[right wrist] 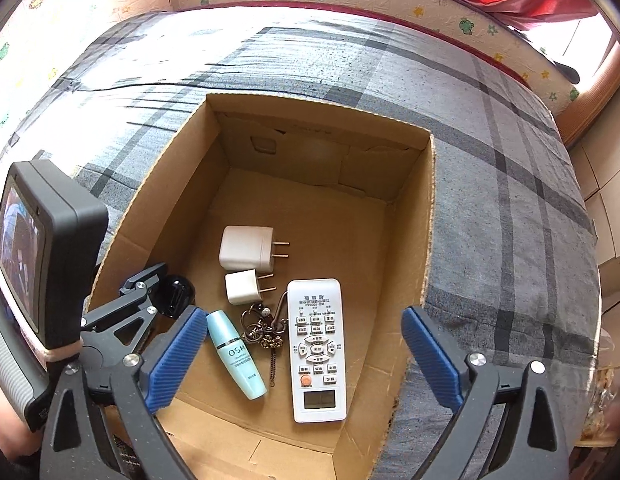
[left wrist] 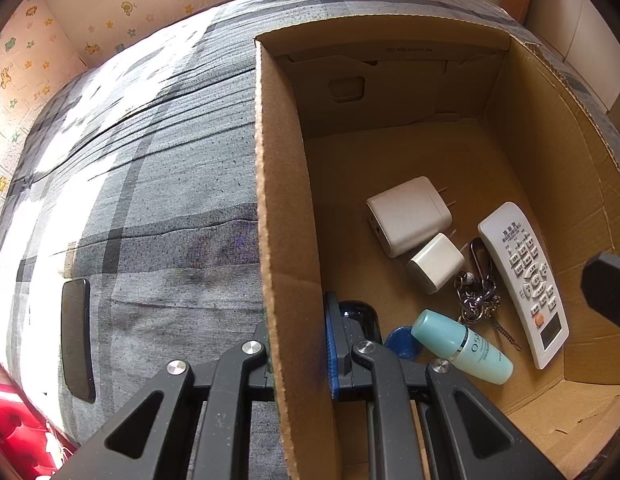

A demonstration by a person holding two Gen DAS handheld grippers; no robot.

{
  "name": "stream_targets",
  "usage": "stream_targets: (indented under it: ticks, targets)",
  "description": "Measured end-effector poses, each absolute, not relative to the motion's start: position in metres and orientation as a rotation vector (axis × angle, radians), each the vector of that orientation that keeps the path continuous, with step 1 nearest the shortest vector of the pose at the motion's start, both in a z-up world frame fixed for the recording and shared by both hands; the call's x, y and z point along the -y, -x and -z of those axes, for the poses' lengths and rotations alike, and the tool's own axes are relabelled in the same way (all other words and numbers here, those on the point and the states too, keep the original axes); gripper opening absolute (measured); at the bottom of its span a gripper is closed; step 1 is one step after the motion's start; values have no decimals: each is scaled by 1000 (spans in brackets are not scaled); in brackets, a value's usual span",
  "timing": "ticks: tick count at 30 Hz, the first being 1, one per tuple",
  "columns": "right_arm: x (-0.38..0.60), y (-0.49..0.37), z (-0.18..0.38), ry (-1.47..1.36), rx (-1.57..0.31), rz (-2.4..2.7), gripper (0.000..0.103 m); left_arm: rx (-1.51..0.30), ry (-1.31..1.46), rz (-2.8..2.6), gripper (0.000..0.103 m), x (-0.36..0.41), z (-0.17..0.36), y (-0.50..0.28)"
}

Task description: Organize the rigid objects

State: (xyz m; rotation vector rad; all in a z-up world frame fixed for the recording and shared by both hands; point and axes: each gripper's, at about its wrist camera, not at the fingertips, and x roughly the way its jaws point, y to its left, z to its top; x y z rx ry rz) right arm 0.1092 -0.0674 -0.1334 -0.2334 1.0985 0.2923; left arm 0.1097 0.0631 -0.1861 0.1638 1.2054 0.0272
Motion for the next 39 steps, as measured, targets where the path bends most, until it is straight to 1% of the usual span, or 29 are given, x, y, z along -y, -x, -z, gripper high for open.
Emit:
stream_targets:
  ticks: [15,17,19,21,23,24,25,26,28,31,39]
  targets:
    - [98,-101,116,151,-1070,-257,103,-1209,-164,-31,15,-61,184,-111]
    - [100,-100,114,138,-1067,-258,103,-1209,-169,-36,18,-61,184,-111]
    - [101,-98,111,139,-1064,-251,103,-1213,-173,-39,18,-61,183,-112]
    - [103,-95,108,150,-1046,-234,103,-1212,-189,-56,30,-60,180,-112]
    - [105,-90,103,164,-1024,-221,103,-1193,-183,-65,68,-59,173,-109]
    - [106,-88,101,165,-1015,-218,103,-1181,-176,-66,75,-58,169,-107]
    - [108,-86,99,162,-1010,-219,103,-1168,-179,-74,85,-57,165,-105]
    - [109,-85,98,156,-1008,-221,103,-1156,-191,-88,91,-55,161,-103]
    - [113,-82,94,136,-1006,-230,103,-1142,-210,-97,92,-51,154,-98]
    - [118,-75,87,119,-988,-233,103,-1130,-198,-94,103,-48,143,-88]
    - [131,-46,63,91,-920,-241,103,-1044,-149,-102,103,-37,99,-49]
